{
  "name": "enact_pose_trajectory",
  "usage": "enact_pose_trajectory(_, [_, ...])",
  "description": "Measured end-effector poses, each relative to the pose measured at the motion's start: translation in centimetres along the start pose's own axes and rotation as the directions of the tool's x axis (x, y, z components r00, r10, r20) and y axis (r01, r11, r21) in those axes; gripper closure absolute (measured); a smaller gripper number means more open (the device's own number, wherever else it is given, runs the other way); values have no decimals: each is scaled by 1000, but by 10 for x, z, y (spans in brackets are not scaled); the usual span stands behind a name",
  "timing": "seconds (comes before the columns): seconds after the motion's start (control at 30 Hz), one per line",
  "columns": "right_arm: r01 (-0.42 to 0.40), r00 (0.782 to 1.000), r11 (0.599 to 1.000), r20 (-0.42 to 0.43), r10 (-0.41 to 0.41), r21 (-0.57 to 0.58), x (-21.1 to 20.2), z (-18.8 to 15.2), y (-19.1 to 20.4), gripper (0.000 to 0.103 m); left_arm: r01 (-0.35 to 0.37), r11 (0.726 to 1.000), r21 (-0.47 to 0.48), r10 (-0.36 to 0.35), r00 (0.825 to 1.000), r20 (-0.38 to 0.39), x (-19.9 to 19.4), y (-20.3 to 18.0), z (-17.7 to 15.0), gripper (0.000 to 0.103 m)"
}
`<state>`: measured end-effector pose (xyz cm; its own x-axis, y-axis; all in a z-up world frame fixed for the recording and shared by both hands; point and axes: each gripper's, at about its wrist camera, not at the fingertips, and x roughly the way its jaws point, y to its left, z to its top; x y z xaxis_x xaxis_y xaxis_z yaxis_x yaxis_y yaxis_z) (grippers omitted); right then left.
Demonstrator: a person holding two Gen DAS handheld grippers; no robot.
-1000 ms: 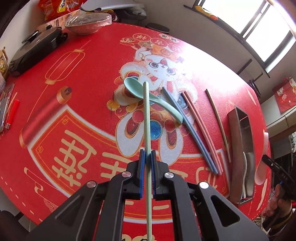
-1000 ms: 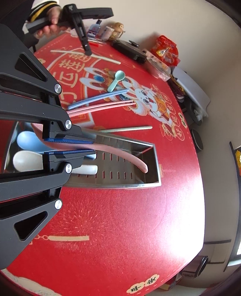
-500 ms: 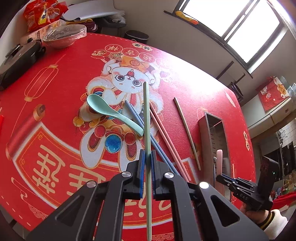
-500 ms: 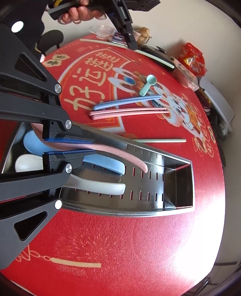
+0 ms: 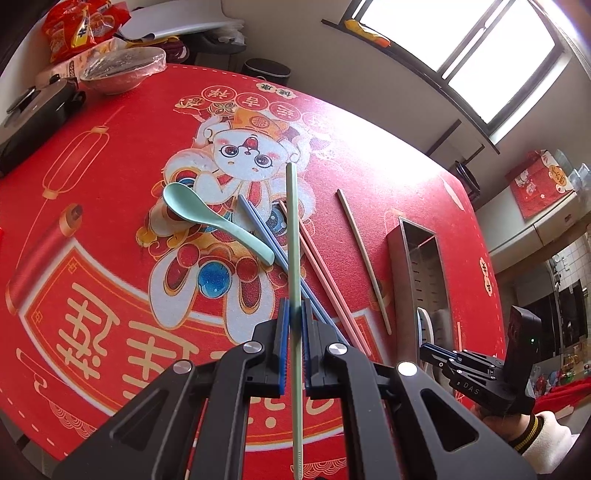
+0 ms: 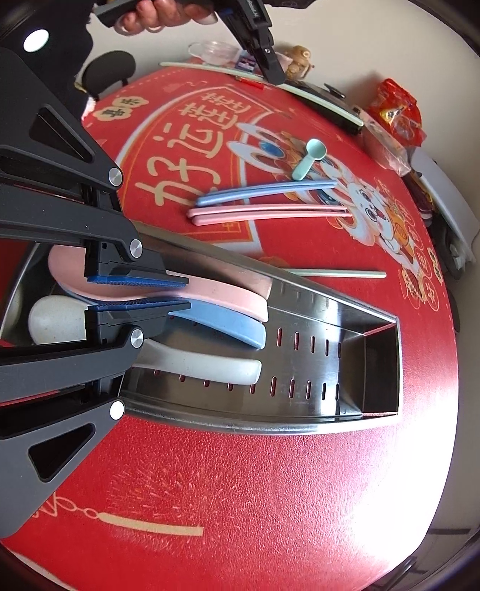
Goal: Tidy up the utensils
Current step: 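Lower the pink spoon into the tray, open right tool while left tool carries chopstick over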
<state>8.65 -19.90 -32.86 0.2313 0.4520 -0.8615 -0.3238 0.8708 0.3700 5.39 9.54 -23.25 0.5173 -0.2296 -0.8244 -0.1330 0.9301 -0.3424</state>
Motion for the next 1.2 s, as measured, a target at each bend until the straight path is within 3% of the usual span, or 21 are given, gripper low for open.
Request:
enact_pose_trajectory(0.33, [25, 998, 998, 63, -28, 57, -23, -3, -7, 95, 24, 1000, 15, -23, 1000, -15, 2, -10, 0, 97])
enact_pose_trajectory(0.53, [95, 988, 992, 117, -105, 86, -46, -2, -10, 93, 67, 996, 62, -65, 997, -43, 11, -37, 2, 97])
enact_pose_trajectory(0.6, [107, 984, 989, 133, -120, 101, -53, -2, -14, 81, 88, 993, 76, -84, 995, -55, 16, -49, 2, 97])
enact_pose_trajectory(0.67, [127, 977, 985, 159, -145, 118, -61, -3, -19, 52, 103, 991, 86, -98, 993, -67, 22, -62, 1, 97])
enact_pose_trajectory(0.8, [172, 962, 973, 188, -200, 155, -75, -4, -35, 44, 128, 986, 104, -118, 989, -90, 35, -88, 1, 97])
enact_pose_trajectory(0.9, [155, 959, 967, 203, -196, 202, -84, -5, -53, 36, 144, 984, 107, -133, 985, -109, 47, -107, -1, 97])
enact_pose_trajectory(1.0, [139, 962, 963, 199, -187, 233, -89, -8, -69, 15, 155, 983, 102, -141, 982, -129, 61, -125, -5, 97])
enact_pose_trajectory(1.2, [131, 964, 964, 198, -178, 231, -97, -15, -89, 15, 159, 985, 73, -145, 975, -171, 93, -157, -14, 97])
